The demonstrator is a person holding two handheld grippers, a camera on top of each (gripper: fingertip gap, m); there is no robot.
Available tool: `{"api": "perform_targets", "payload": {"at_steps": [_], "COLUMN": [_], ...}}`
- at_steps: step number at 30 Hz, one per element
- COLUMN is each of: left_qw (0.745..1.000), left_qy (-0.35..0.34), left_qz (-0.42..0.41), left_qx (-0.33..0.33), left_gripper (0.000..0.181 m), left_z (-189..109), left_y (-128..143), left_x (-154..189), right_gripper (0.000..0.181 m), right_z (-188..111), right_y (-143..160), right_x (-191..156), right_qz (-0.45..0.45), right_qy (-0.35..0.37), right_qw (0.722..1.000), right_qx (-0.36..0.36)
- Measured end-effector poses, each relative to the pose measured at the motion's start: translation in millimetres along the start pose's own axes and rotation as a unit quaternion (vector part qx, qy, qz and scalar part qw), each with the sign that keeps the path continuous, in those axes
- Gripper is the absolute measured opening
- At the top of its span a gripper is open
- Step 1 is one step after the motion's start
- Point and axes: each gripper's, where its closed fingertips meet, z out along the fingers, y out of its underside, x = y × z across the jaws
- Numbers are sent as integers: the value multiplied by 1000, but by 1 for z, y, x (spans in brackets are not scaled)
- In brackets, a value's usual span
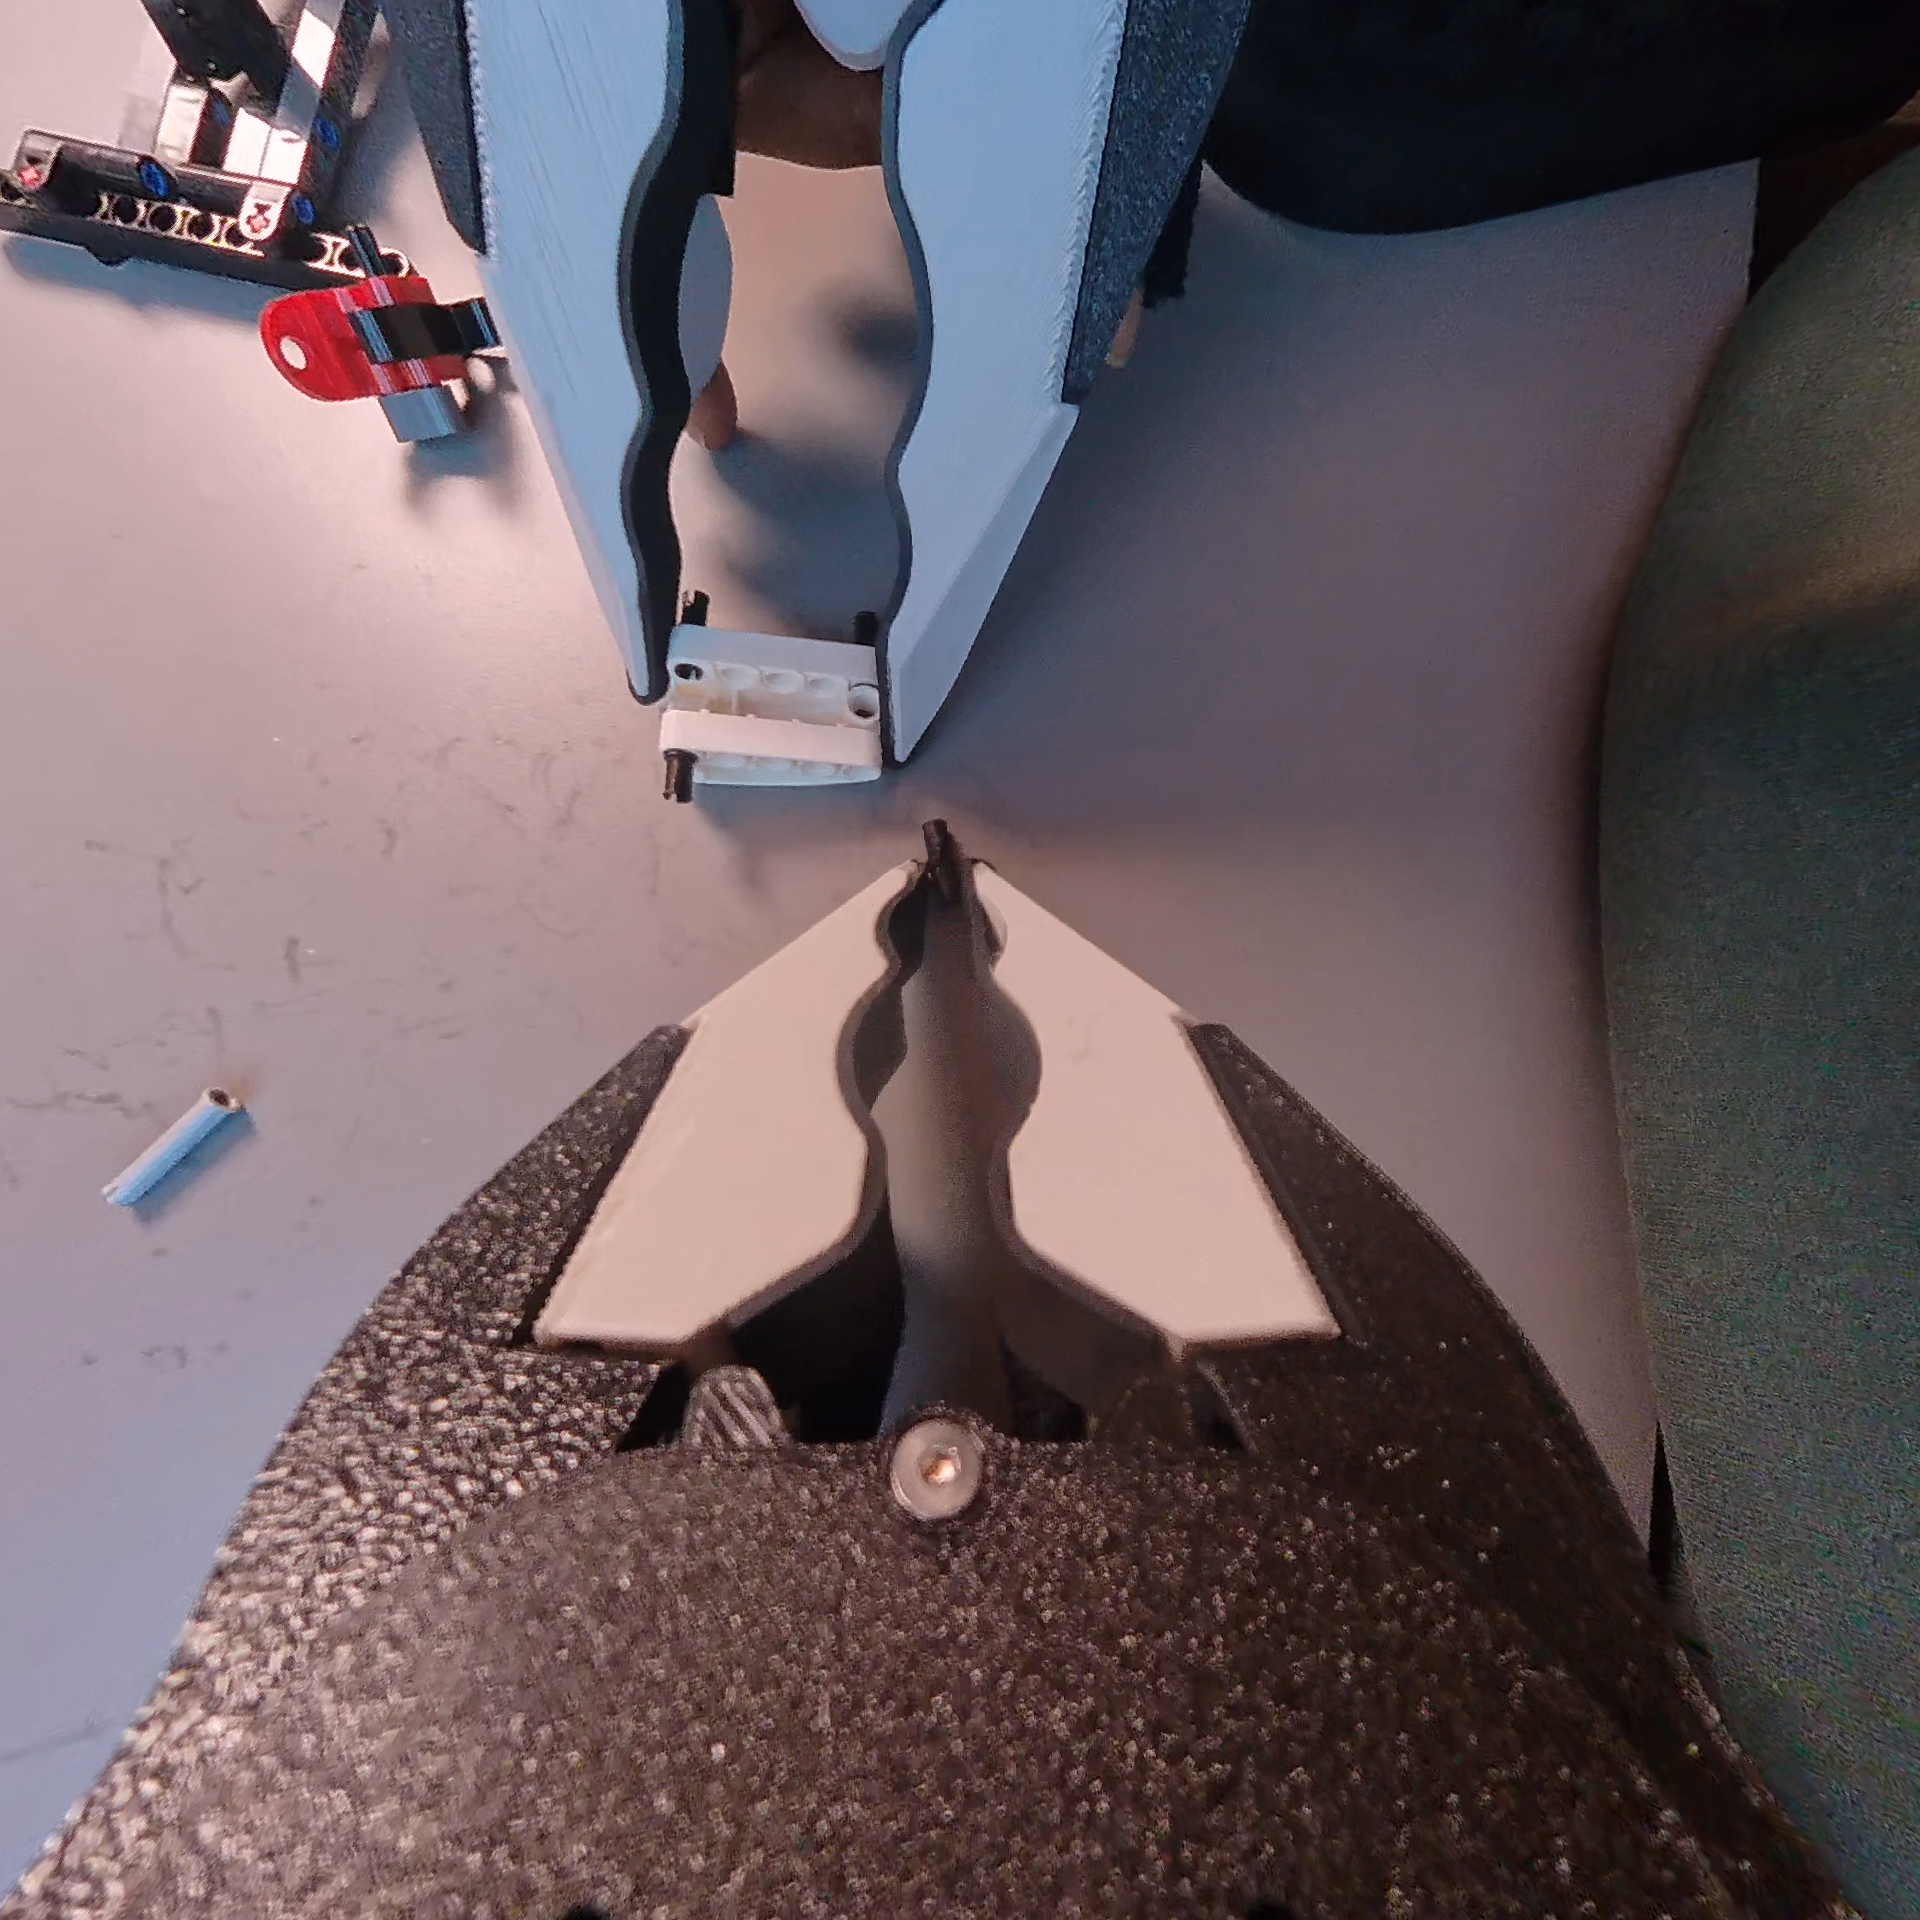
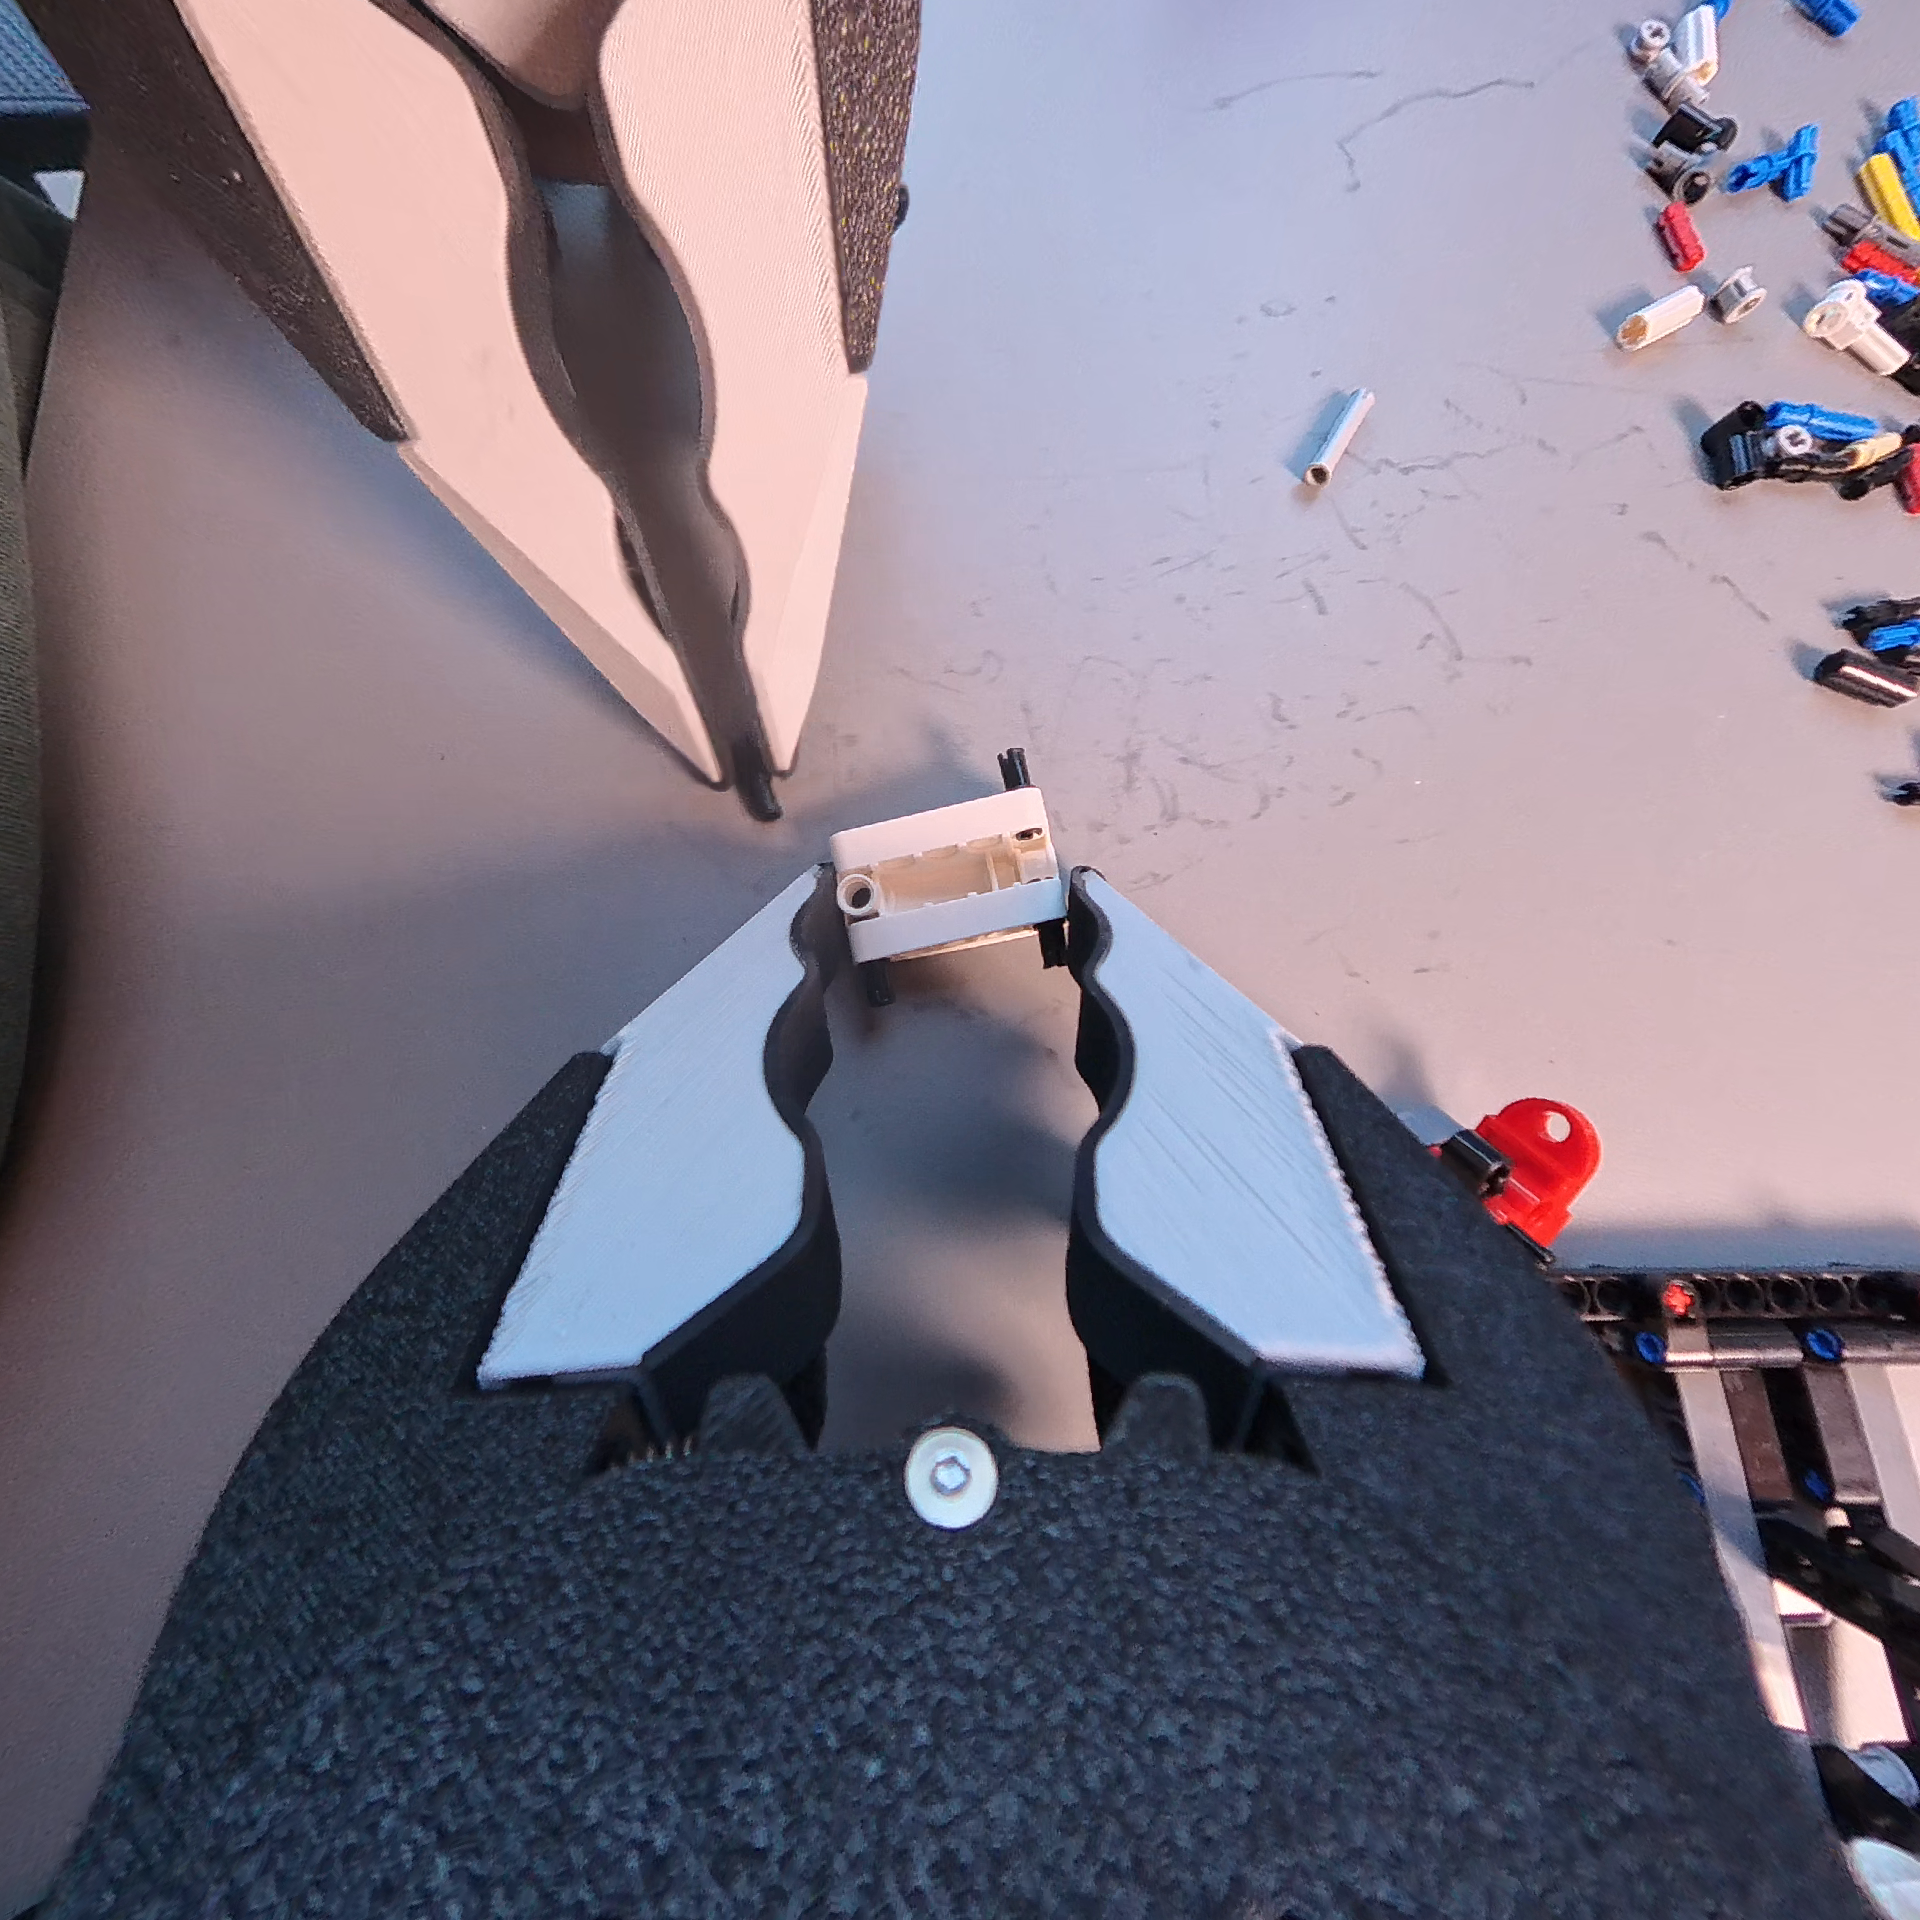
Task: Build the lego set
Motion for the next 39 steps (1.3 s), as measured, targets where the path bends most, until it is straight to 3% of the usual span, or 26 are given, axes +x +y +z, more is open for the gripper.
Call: {"api": "perform_targets", "payload": {"at_steps": [14, 39], "left_qw": [998, 997], "left_qy": [39, 15], "left_qz": [-49, -62], "left_qx": [16, 37], "left_gripper": [4, 2], "left_z": [1, 6], "left_y": [-8, -17], "left_x": [-10, -9], "right_gripper": [44, 44], "right_z": [-2, -3], "right_y": [2, 3], "right_x": [-4, -4], "right_qz": [-10, 6], "right_qy": [-17, -12], "right_qw": [1000, 1000], "right_qx": [2, -5]}}
